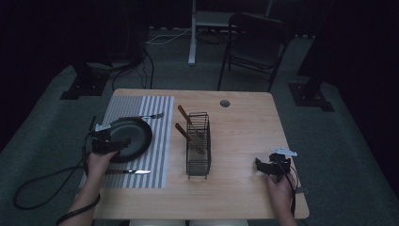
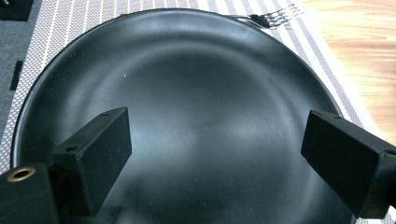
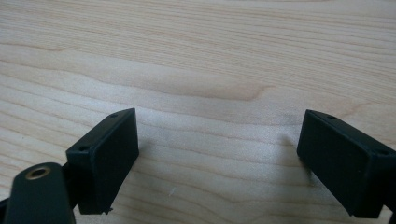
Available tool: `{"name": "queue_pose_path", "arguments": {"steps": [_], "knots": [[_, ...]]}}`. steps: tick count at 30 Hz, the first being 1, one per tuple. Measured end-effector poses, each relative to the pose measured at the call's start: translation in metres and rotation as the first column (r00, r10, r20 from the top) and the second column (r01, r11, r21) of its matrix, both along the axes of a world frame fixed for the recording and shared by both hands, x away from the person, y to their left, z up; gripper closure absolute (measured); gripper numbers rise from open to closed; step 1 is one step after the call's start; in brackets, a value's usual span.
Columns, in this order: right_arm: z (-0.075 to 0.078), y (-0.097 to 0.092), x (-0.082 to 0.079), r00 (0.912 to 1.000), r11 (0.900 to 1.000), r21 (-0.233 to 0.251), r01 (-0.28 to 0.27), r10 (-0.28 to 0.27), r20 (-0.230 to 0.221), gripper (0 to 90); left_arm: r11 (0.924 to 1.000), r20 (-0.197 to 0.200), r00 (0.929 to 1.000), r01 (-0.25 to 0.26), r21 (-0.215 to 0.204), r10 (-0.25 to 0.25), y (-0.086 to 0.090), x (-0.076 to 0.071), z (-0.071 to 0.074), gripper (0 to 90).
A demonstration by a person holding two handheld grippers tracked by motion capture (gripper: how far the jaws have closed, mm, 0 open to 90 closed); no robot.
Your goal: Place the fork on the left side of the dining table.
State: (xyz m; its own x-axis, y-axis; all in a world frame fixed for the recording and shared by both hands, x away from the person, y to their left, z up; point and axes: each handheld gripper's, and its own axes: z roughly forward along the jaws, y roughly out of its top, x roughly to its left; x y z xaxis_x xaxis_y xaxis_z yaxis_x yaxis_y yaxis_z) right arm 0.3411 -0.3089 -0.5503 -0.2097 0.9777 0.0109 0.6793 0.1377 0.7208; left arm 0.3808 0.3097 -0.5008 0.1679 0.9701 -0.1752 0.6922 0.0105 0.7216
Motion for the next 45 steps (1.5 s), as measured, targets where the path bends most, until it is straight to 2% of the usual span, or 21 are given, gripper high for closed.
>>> {"name": "queue_pose_path", "arguments": {"steps": [7,10,12,15,22,32,36,42,45], "knots": [[0.000,0.000,0.000,1.0000,1.0000,0.000,0.000,0.000,0.000,12.3,0.9999,0.019,0.9998,0.004,-0.017,-0.004,0.004,-0.018,-0.001,8.8],[0.000,0.000,0.000,1.0000,1.0000,0.000,0.000,0.000,0.000,12.3,1.0000,0.028,0.9996,0.004,-0.006,-0.004,0.003,-0.026,-0.002,8.8],[0.000,0.000,0.000,1.0000,1.0000,0.000,0.000,0.000,0.000,12.3,0.9998,0.029,0.9996,0.006,-0.019,-0.005,0.004,-0.032,-0.002,8.8],[0.000,0.000,0.000,1.0000,1.0000,0.000,0.000,0.000,0.000,12.3,0.9999,0.039,0.9992,0.008,-0.013,-0.007,0.005,-0.040,-0.002,8.8],[0.000,0.000,0.000,1.0000,1.0000,0.002,0.002,-0.002,0.000,12.3,0.9996,0.061,0.9981,-0.002,-0.027,0.004,0.007,-0.058,-0.002,8.8],[0.000,0.000,0.000,1.0000,1.0000,0.002,0.002,-0.002,-0.001,12.3,0.9993,0.084,0.9964,-0.013,0.034,0.010,0.006,-0.082,-0.007,8.8],[0.000,0.000,0.000,1.0000,1.0000,0.002,0.002,-0.002,-0.002,12.3,0.9991,0.095,0.9953,-0.022,0.036,0.019,0.007,-0.092,-0.007,8.8],[0.000,0.000,0.000,1.0000,1.0000,0.002,0.002,-0.002,-0.001,12.3,0.9981,0.087,0.9956,-0.038,0.048,0.033,0.007,-0.107,-0.013,8.8],[0.000,0.000,0.000,1.0000,1.0000,0.001,0.002,-0.002,-0.001,12.3,0.9956,0.097,0.9931,-0.072,0.060,0.066,0.008,-0.116,-0.016,8.8]]}}
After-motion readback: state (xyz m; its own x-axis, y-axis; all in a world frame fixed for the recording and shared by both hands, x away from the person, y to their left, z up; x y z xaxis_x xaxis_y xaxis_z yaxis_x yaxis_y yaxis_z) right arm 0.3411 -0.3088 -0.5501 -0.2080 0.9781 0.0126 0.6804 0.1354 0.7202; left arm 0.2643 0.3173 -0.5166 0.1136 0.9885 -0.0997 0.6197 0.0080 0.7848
